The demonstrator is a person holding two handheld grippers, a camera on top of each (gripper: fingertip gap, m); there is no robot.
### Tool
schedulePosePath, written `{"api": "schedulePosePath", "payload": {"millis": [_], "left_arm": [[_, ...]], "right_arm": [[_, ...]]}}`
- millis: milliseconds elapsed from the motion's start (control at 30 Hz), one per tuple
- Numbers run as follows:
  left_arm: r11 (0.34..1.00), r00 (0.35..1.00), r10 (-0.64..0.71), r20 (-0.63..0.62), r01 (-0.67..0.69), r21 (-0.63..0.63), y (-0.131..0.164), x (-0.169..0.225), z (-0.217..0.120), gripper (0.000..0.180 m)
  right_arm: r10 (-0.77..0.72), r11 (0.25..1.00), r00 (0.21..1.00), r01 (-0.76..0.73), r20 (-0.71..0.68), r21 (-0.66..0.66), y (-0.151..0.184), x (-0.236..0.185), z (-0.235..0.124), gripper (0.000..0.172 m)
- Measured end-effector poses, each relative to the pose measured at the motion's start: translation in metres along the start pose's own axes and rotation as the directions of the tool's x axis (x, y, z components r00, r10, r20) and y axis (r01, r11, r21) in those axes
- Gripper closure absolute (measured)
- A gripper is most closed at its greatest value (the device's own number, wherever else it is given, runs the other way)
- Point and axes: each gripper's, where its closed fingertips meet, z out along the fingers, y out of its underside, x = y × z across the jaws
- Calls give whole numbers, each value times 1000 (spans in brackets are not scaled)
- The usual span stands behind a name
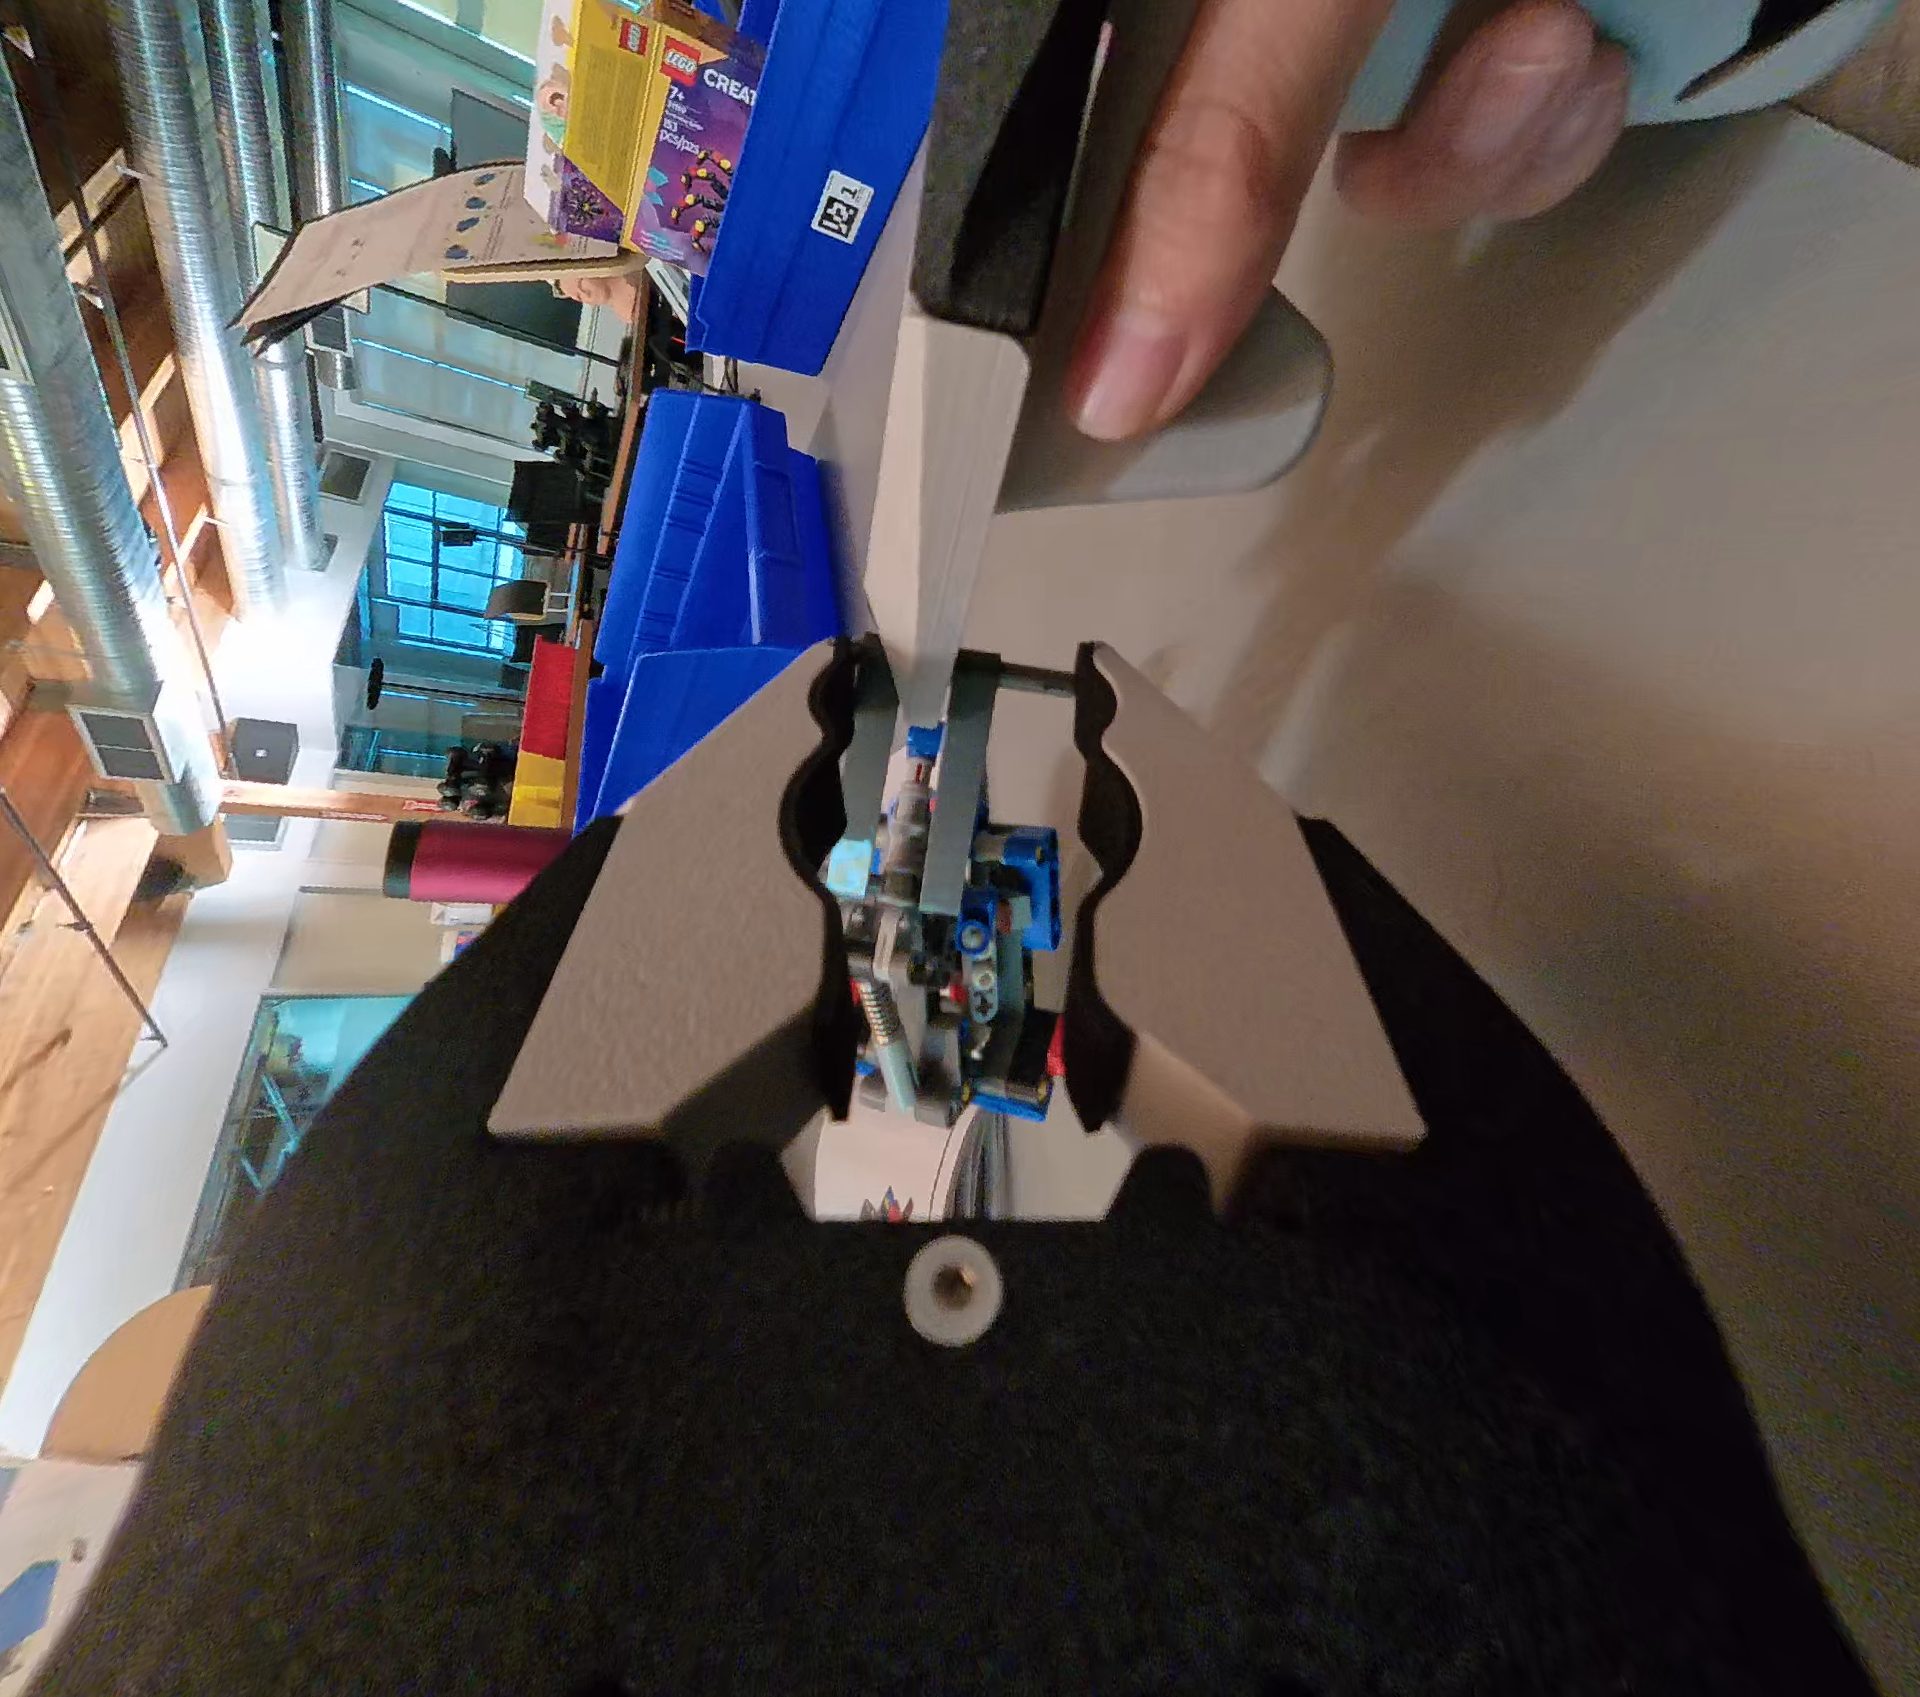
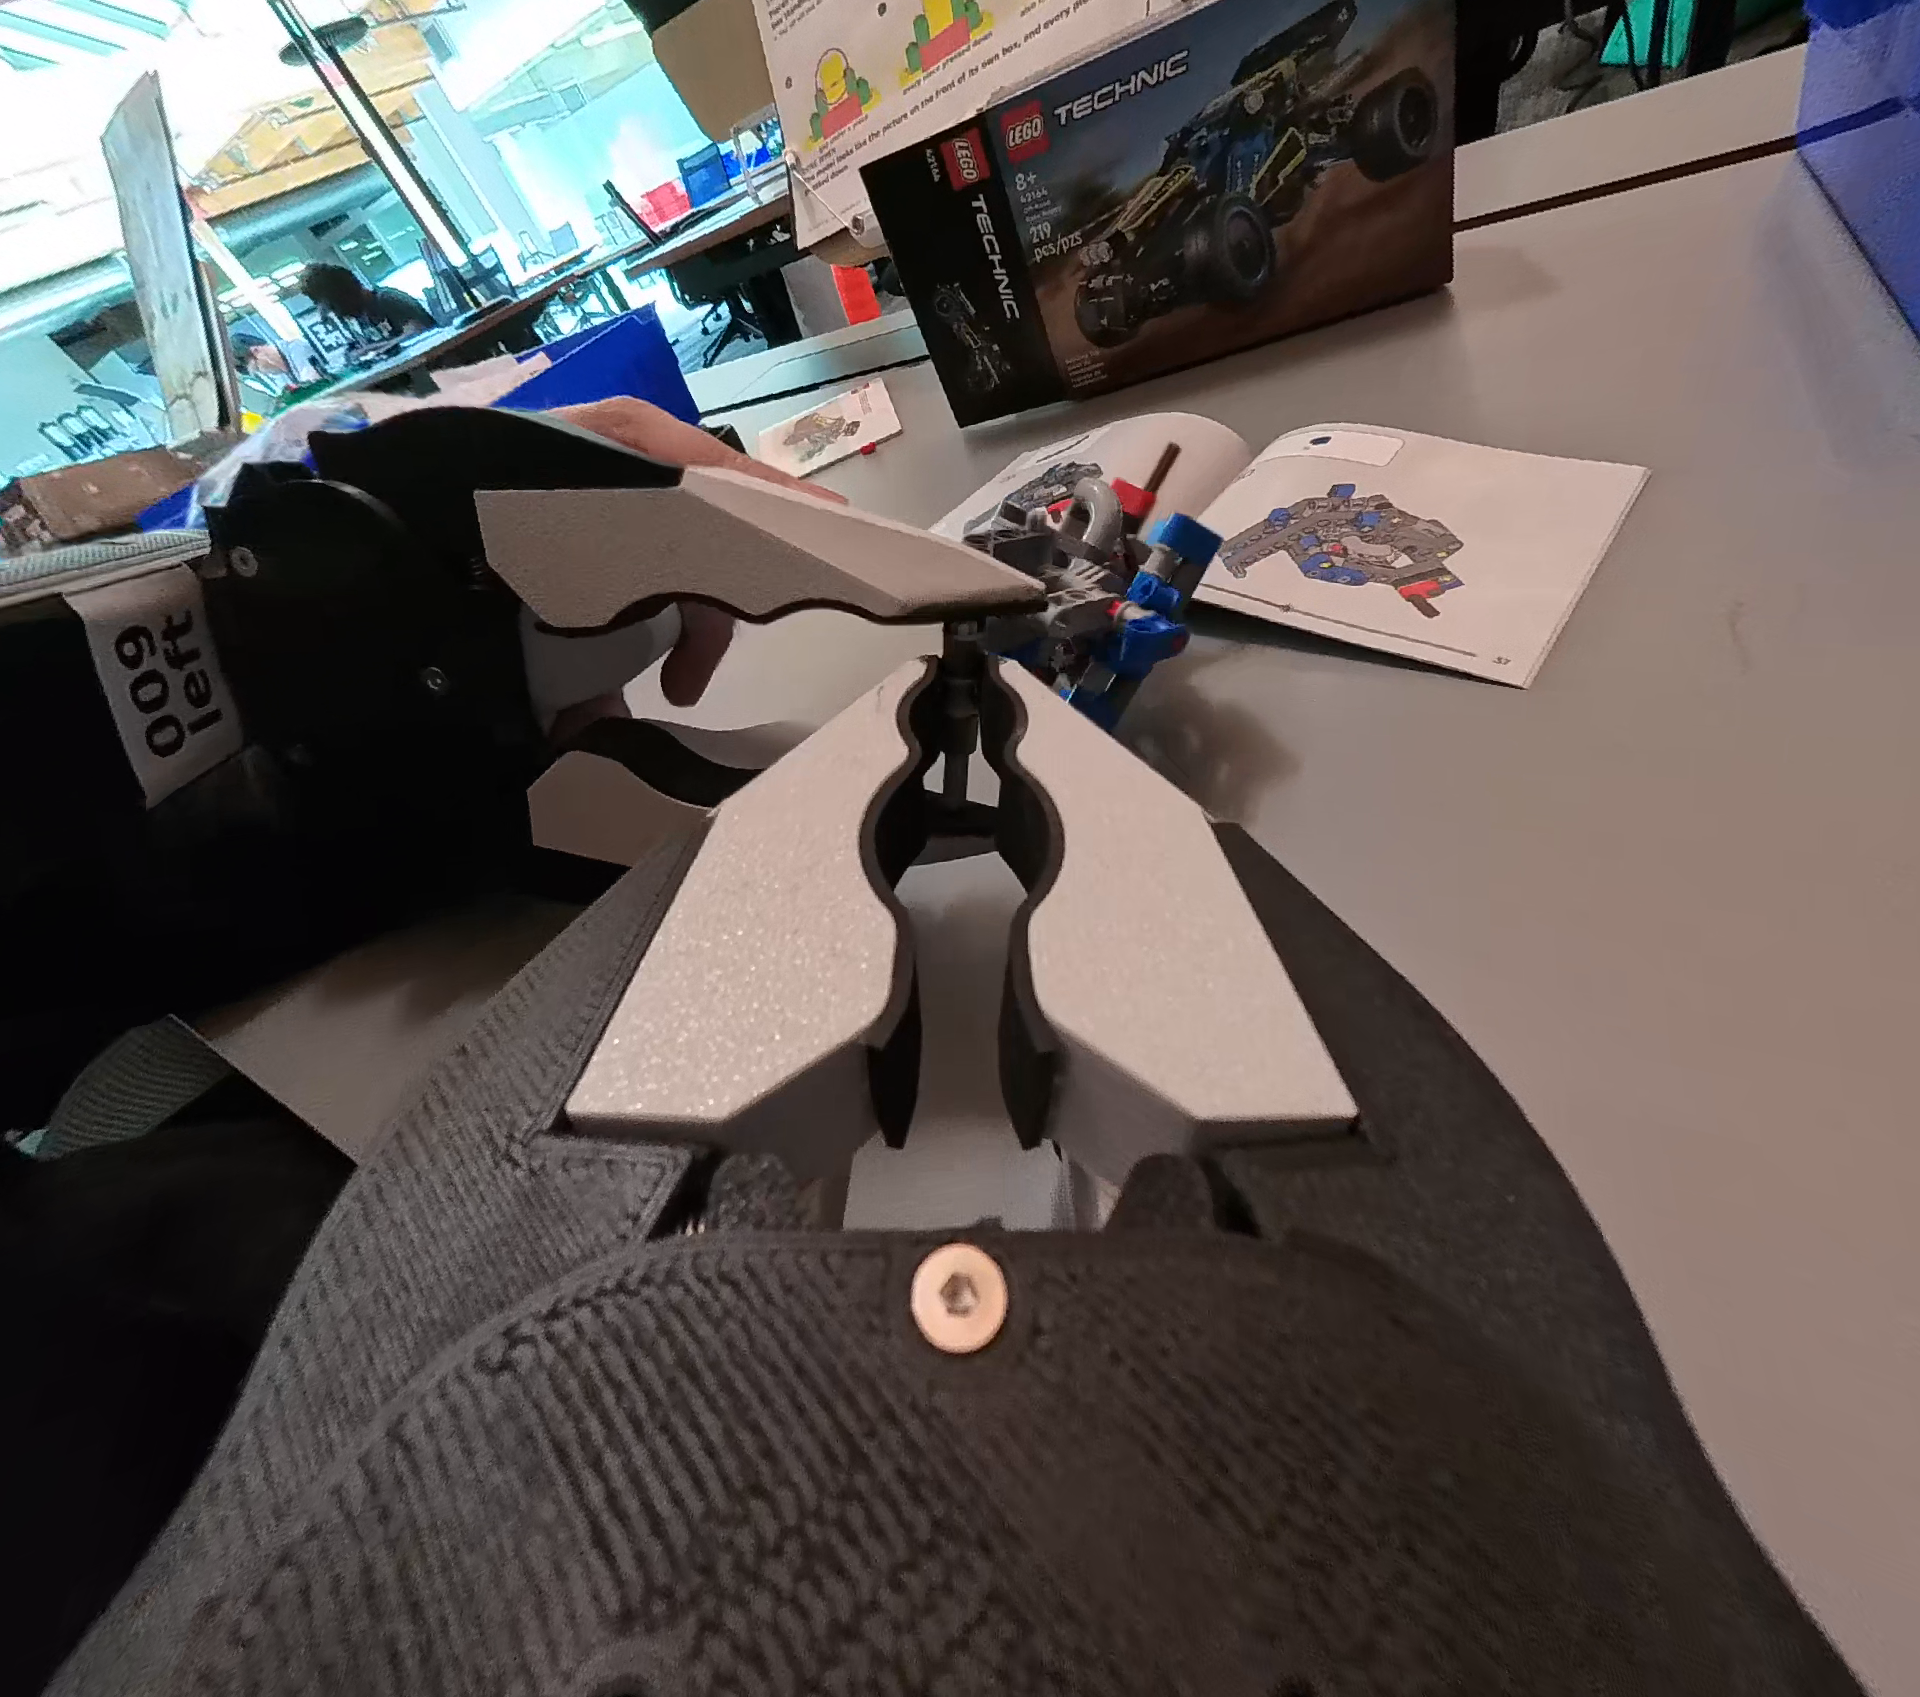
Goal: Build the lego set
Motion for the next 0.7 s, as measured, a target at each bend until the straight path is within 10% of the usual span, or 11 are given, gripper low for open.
{"api": "schedulePosePath", "payload": {"millis": [700], "left_arm": [[981, 987, 158, 29, -154, -117, 13, -1, 1, 140]], "right_arm": [[-13, 1000, 1000, 13, -11, -14, 3, -1, 1, 168]]}}
